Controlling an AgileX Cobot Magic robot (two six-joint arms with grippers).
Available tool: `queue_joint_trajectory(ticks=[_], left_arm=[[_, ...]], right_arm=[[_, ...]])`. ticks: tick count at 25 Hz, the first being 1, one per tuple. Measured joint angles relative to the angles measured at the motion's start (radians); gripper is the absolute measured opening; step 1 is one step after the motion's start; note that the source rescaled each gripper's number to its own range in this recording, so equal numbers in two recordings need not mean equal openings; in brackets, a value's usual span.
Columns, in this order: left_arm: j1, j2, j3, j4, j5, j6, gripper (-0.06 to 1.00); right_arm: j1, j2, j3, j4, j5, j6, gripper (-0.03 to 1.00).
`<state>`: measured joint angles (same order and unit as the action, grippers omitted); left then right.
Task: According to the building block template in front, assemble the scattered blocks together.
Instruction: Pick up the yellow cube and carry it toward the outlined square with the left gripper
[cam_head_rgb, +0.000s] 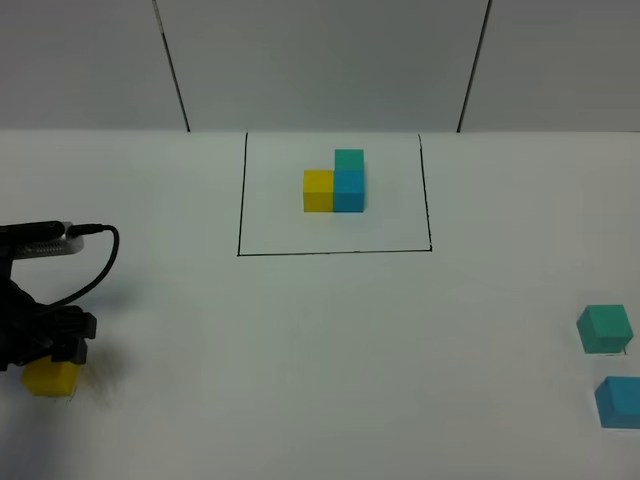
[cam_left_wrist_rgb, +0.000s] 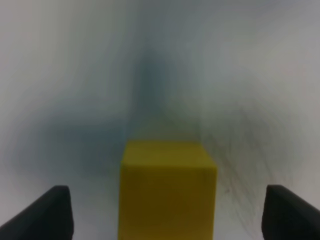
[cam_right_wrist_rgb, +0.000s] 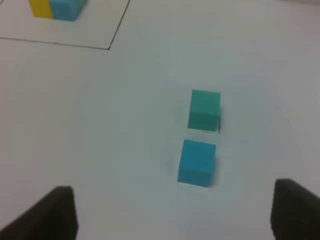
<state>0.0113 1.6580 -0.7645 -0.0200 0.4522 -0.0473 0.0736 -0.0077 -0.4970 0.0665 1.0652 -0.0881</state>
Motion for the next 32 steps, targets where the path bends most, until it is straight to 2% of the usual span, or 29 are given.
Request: queue_joint_trajectory(ticks=[14,18,21,24,25,32], left_arm=[[0.0,0.06,0.0,0.0,-0.041,0.0,0.73],[0.0,0.06,0.0,0.0,-0.045,-0.01,0.56],[0.0,0.06,0.0,0.0,-0.045,-0.011,0.34],[0.0,0.06,0.0,0.0,-0.045,-0.012,0.04],[0.0,0.06,0.0,0.0,-0.045,-0.012,0.0],[0.0,0.06,-0.015,0.0,-0.035,-0.01,0.0]], right_arm=[[0.0,0.0,0.0,0.0,0.0,0.0,0.61],[0.0,0.0,0.0,0.0,0.0,0.0,0.61],[0.0,0.0,0.0,0.0,0.0,0.0,0.61],[0.0,0.0,0.0,0.0,0.0,0.0,0.61],[0.0,0.0,0.0,0.0,0.0,0.0,0.61],[0.0,0.0,0.0,0.0,0.0,0.0,0.61]])
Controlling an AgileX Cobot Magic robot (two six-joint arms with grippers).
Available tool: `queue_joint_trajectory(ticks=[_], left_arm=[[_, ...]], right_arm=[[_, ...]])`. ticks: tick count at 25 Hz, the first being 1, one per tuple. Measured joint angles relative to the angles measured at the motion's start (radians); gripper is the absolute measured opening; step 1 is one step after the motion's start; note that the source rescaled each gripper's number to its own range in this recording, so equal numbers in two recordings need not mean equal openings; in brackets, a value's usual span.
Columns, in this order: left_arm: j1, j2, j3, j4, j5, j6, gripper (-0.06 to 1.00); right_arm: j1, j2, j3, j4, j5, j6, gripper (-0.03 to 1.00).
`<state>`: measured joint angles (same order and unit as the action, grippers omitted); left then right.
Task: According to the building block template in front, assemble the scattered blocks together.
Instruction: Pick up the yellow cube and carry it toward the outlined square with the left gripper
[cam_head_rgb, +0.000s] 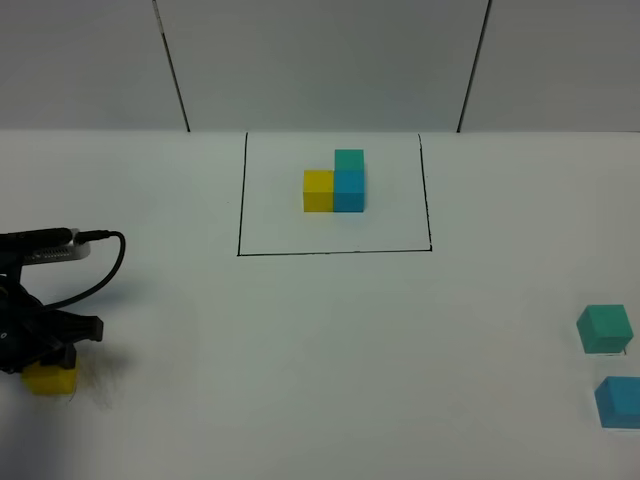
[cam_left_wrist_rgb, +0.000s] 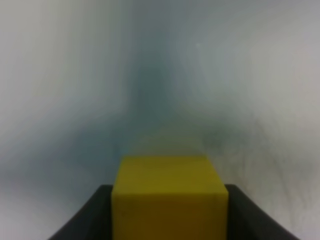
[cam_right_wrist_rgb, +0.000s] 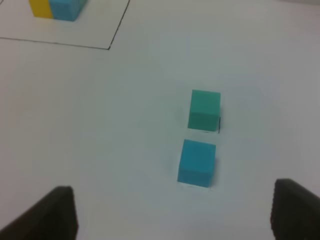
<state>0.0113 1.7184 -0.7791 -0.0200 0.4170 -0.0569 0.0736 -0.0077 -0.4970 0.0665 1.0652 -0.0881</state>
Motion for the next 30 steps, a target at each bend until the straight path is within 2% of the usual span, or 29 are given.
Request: queue_joint_trajectory(ticks=[5,8,11,16,19,21,23,26,30], left_arm=[[-0.015,0.001,-0.102,-0.016,0.108,0.047,0.0],[-0.056,0.001,-0.194,-0.077,0.187,0.135,0.0],[-0.108,0.001,-0.284,-0.155,0.253,0.294,0.0],[-0.207,0.001,-0.405,-0.299,0.4,0.661,0.0],[-0.262,0.001,-0.459,-0.346,0.475,0.807,0.0],[-0.297,0.001,-0.486,-0.346,0.503,0.851,0.0],[-0.336,0.002,-0.503,-0.313,0.537,0.88,0.0],[-0.411,0.021,-0.522,-0.202,0.592,0.891,0.0],[-0.506,0.07,-0.539,-0.09,0.58,0.869,0.0]], right_arm=[[0.0,0.0,0.0,0.0,0.0,0.0,0.61],[0.0,0.0,0.0,0.0,0.0,0.0,0.61],[0.0,0.0,0.0,0.0,0.0,0.0,0.61],[0.0,0.0,0.0,0.0,0.0,0.0,0.61],[0.0,0.0,0.0,0.0,0.0,0.0,0.61],[0.0,0.0,0.0,0.0,0.0,0.0,0.61],[0.0,0.0,0.0,0.0,0.0,0.0,0.61],[0.0,0.0,0.0,0.0,0.0,0.0,0.61],[0.0,0.0,0.0,0.0,0.0,0.0,0.61]])
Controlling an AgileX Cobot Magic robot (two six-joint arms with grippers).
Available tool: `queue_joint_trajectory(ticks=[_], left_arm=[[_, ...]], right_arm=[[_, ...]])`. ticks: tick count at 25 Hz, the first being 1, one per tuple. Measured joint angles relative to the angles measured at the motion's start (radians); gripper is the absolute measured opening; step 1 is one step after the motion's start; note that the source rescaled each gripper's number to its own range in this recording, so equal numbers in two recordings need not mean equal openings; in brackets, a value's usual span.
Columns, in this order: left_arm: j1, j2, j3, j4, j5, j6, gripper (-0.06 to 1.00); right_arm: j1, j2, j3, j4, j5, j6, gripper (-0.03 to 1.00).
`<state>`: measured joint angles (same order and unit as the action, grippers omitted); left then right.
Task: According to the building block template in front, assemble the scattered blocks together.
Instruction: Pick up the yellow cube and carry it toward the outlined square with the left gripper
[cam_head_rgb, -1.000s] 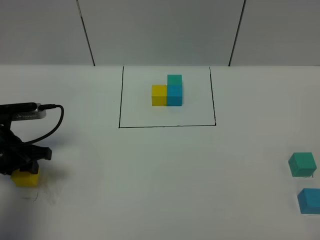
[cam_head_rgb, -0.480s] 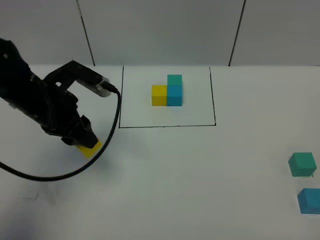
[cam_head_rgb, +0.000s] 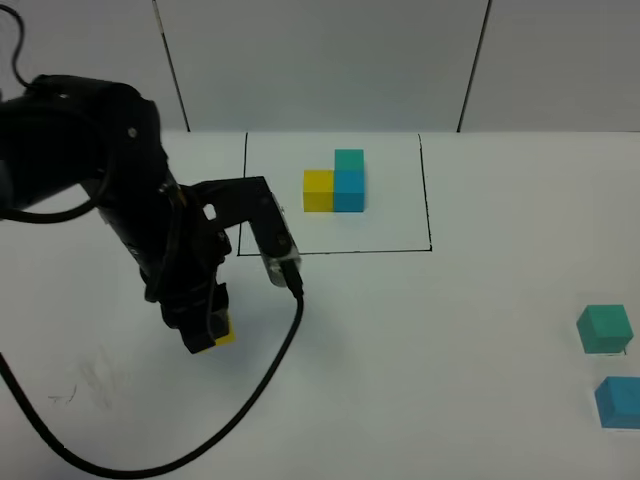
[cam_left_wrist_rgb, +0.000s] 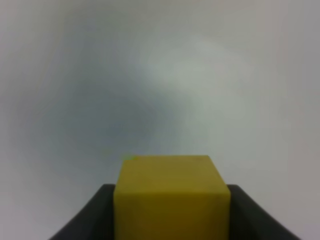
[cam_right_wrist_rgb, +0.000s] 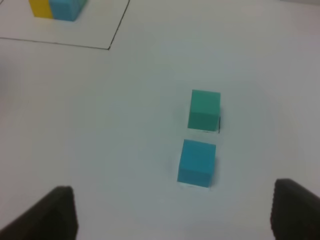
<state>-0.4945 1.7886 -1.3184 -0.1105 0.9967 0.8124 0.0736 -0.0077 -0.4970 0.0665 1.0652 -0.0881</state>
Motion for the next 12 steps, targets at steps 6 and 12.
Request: queue_joint_trajectory(ticks=[6,12], left_arm=[[-0.058,0.067,-0.022,0.02,-0.086,0.01,0.0],[-0.098,0.137,-0.022,0.02,-0.18,0.103,0.0]], right_arm=[[0.0,0.0,0.0,0.0,0.0,0.0,0.61],[0.0,0.0,0.0,0.0,0.0,0.0,0.61]])
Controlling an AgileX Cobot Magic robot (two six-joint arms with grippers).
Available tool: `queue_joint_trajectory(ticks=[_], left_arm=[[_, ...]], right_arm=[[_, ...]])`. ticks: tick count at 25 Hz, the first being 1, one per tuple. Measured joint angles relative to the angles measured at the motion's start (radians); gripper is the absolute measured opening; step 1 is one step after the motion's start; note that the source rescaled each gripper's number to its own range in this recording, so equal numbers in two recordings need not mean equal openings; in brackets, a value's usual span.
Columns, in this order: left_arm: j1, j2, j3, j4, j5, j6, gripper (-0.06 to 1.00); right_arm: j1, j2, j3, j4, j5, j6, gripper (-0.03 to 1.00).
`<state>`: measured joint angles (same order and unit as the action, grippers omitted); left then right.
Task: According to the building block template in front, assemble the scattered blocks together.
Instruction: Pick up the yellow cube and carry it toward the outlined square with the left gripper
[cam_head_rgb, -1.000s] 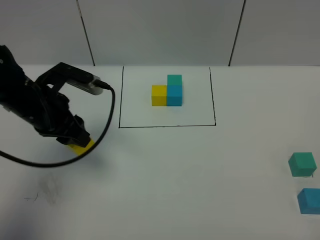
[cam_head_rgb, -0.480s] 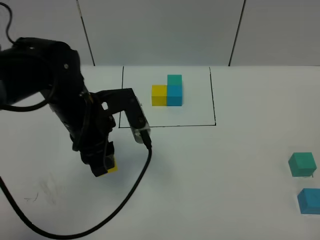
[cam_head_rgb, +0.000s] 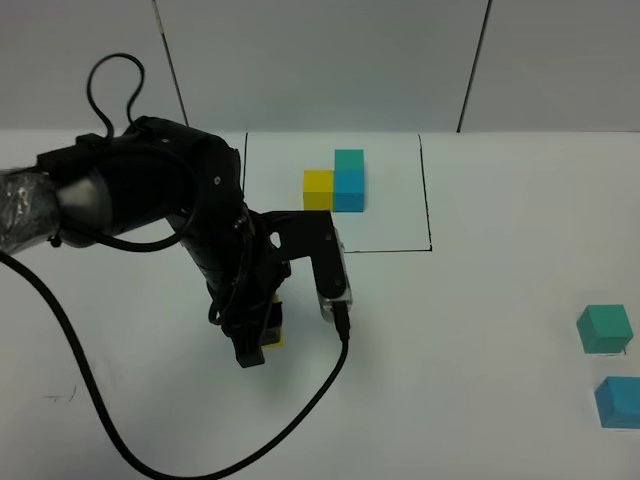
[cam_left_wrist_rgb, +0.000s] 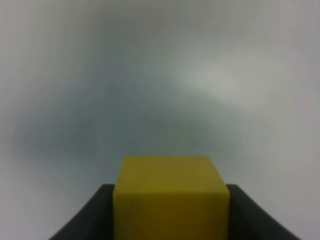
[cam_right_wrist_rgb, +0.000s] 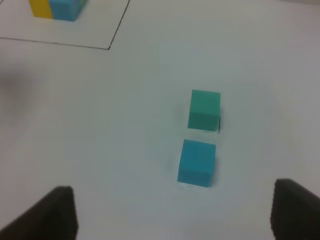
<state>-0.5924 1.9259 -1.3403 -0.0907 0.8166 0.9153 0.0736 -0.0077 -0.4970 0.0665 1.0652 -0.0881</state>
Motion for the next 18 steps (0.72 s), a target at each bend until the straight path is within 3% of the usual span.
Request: queue_joint_trajectory(ticks=[6,18], left_arm=[[-0.022,0.056,0.0,0.0,-0.077,0.078,0.0],[-0.034,0.142,-0.036,-0.008,-0.087,0.12,0.0]], right_arm=[[0.0,0.0,0.0,0.0,0.0,0.0,0.61],[0.0,0.0,0.0,0.0,0.001,0.0,0.61]])
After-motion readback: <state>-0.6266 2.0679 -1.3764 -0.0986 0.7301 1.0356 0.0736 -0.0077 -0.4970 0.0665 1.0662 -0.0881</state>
